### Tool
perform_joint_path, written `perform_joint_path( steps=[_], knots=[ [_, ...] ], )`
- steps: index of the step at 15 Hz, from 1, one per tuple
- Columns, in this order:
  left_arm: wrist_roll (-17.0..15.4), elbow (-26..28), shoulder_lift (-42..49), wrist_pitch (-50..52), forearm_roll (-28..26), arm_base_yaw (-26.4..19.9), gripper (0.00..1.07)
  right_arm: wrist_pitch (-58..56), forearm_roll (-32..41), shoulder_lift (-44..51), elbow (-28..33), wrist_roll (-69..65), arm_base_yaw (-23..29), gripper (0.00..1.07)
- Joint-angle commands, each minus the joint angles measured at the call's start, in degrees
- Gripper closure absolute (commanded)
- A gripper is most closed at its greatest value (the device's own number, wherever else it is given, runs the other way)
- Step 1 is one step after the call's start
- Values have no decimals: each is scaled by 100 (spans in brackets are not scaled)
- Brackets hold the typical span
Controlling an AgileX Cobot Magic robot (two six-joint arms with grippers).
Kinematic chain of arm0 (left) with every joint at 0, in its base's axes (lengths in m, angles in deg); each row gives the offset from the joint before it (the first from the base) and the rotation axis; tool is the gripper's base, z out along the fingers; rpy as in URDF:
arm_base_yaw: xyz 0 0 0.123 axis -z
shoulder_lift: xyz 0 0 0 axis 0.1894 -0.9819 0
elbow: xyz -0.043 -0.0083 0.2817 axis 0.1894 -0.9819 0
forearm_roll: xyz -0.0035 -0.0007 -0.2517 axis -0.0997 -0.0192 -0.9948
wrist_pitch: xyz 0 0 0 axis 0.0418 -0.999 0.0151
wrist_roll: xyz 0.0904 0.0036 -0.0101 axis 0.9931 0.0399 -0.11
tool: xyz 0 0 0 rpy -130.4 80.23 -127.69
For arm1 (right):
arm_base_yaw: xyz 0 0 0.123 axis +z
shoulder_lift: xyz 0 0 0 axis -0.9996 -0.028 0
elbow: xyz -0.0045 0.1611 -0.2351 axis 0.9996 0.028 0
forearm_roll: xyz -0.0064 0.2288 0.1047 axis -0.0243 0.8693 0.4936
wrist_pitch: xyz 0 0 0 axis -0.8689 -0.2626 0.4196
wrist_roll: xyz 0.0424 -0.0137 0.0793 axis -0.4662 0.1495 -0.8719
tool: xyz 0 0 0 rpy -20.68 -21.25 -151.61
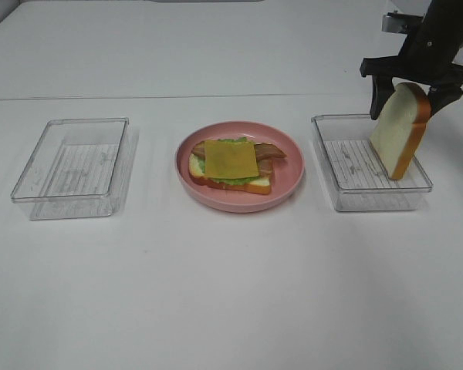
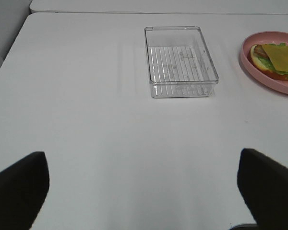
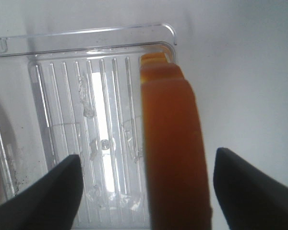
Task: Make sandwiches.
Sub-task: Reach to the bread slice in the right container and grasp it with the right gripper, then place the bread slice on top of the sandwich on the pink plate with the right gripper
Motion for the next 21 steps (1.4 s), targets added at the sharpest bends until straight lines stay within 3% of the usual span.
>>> perform_joint_path(
  steps=[1,3,4,9,11,15,18,19,21],
  knots=[
    [-46,0,97,63,-46,-11,6,-682,-11,46,29,-40,-17,45],
    [-46,0,97,63,-46,-11,6,-682,-201,63,29,-86,-17,72],
    [-46,0,97,63,-46,-11,6,-682,-201,69,29,-92,-17,78],
    [-46,0,97,63,-46,-11,6,-682,-155,103,29,-63,-17,82],
    [-46,0,97,63,-46,-11,6,-682,-155,218,29,-63,-17,107],
    [-46,0,97,63,-46,-11,6,-682,80,1066,29,-63,-11,107],
    [-46,0,97,63,-46,-11,6,-682,1134,1748,29,264,-11,107],
    [-46,0,97,63,-46,-11,6,-613,1942,2034,223,607,-6,107],
    [-46,0,97,63,-46,-11,6,-281,2664,2280,779,945,-6,107]
  ],
)
